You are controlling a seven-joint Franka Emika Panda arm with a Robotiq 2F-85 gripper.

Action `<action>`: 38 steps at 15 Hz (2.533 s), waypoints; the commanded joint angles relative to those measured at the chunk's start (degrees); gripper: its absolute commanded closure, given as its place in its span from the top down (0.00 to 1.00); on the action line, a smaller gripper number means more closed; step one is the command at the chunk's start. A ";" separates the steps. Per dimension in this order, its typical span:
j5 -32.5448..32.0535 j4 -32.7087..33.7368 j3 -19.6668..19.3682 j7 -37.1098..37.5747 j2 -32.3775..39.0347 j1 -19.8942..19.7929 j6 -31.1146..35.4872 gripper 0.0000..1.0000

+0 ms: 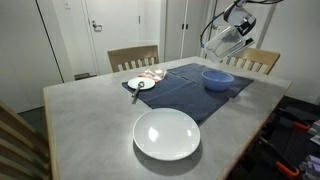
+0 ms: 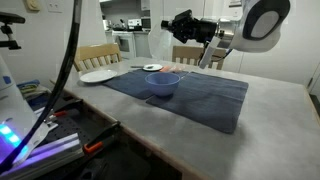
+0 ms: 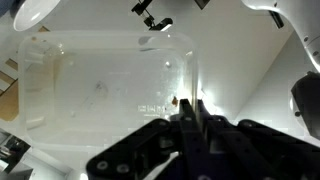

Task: Pour the things in the lunchbox into the bowl

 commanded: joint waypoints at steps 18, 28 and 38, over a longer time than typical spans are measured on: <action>-4.32 -16.62 0.40 53.60 -22.15 23.78 32.83 0.02; -12.59 -16.94 5.22 86.49 -22.63 30.63 49.14 0.02; -25.21 -17.66 5.70 112.06 -19.71 34.05 58.82 0.02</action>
